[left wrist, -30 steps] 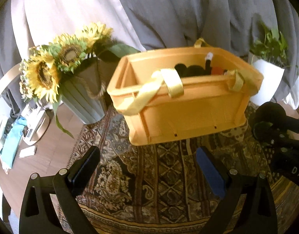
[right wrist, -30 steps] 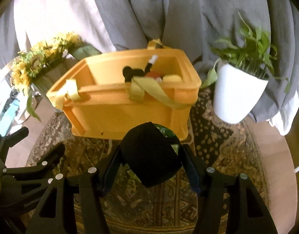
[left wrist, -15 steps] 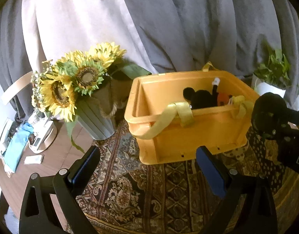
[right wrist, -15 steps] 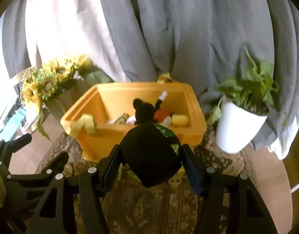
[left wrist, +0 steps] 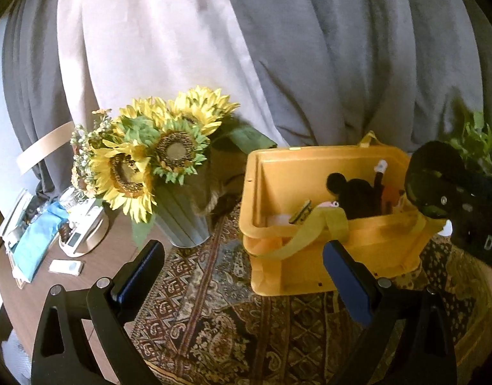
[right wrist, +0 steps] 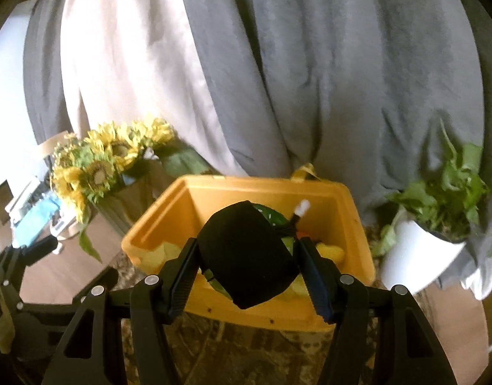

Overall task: Organize soft objects
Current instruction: 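Carry the black plush into the crate and open the right tool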

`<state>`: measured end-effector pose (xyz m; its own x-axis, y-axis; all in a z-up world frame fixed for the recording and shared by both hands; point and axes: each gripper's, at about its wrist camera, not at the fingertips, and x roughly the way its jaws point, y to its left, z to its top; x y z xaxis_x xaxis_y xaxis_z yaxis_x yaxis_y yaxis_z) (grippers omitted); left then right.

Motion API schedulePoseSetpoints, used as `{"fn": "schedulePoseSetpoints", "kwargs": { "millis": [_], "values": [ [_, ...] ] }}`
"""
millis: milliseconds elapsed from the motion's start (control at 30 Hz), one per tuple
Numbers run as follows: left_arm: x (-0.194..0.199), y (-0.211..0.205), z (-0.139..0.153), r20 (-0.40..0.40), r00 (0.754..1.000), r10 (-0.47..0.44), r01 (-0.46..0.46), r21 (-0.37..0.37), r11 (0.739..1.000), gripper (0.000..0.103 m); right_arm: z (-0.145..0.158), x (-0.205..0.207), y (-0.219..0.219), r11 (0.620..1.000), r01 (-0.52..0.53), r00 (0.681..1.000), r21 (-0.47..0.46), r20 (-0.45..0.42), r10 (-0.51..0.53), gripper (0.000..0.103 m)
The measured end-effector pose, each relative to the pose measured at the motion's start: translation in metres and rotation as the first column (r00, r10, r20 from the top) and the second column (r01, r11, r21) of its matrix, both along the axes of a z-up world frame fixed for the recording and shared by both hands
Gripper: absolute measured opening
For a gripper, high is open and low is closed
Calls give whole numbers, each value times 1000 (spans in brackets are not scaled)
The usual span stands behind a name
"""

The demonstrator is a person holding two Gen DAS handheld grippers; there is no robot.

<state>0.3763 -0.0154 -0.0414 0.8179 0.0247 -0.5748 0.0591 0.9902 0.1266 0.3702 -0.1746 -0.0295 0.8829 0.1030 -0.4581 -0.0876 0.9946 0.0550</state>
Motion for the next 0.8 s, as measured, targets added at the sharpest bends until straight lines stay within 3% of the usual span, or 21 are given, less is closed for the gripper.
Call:
{"fn": "schedulePoseSetpoints", "kwargs": {
  "millis": [300,800],
  "values": [
    [13,14,-2,-6,998,62,-62,-2,998,101,2,42,13,999,-52,999,-6,2,52,62],
    [21,22,-10,-27,992,123,-122,17,992,101,-18,100,32,993,-121,985,-15,-126,118,63]
  ]
}}
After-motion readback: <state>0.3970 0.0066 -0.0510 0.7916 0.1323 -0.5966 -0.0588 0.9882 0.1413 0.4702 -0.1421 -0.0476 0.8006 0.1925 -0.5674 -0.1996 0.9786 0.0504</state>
